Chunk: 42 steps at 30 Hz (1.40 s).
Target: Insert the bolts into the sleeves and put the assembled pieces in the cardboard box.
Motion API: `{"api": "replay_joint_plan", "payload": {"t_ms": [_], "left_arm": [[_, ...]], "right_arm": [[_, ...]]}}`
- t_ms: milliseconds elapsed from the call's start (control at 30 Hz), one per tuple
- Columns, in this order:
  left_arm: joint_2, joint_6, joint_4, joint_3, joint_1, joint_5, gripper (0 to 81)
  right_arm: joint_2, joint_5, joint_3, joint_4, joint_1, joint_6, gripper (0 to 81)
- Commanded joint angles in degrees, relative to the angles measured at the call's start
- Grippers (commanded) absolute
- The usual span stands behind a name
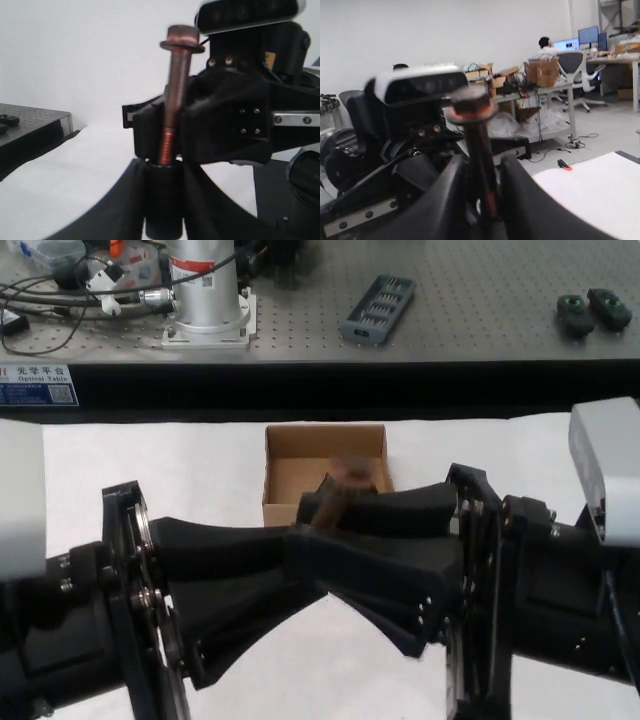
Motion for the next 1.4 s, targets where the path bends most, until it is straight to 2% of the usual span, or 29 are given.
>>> {"api": "replay_joint_plan", "payload": {"t_ms": [0, 300, 633, 700, 833, 900, 1033, 1067, 1367], "left_arm": [[-0.32, -0.28, -4.63, -1.12, 0.05, -0.92, 0.6], [-0.32, -1.13, -5.67, -1.12, 0.05, -1.33, 0.6], [-0.32, -1.56, -7.61, -1.12, 0.05, -1.34, 0.6], [-0.18, -1.56, -7.28, -1.12, 0.05, -3.23, 0.6], [0.95, -6.73, -6.84, -1.41, 0.05, -12.38, 0.6], [2.53, -7.77, -2.76, -3.03, 0.05, -13.75, 0.6], [7.49, -7.74, 7.89, -8.98, 0.05, -13.55, 0.6], [9.28, -7.33, 10.16, -11.0, 0.05, -13.72, 0.6], [28.95, -3.86, 24.22, -31.58, 1.9, -15.72, 0.6]], "right_arm": [[0.0, 0.32, 0.21, 3.02, 0.24, -0.12, 33.5], [0.0, 1.03, 0.21, 3.35, 0.24, -0.12, 33.5], [-3.04, 7.34, 0.21, 3.47, 0.09, -5.98, 33.5], [-4.09, 9.0, 0.21, 4.8, 0.09, -5.97, 33.3], [-6.97, 16.69, 0.21, 14.66, -0.07, -6.28, 26.4], [-8.68, 19.05, 0.21, 21.21, -0.23, -6.95, 20.0], [-13.2, 21.83, 0.21, 33.81, -0.57, -9.0, 0.1], [-14.49, 22.83, 0.21, 35.88, -0.57, -9.05, 3.4], [-24.84, 30.51, 0.21, 52.42, -0.57, -9.09, 3.6]]}}
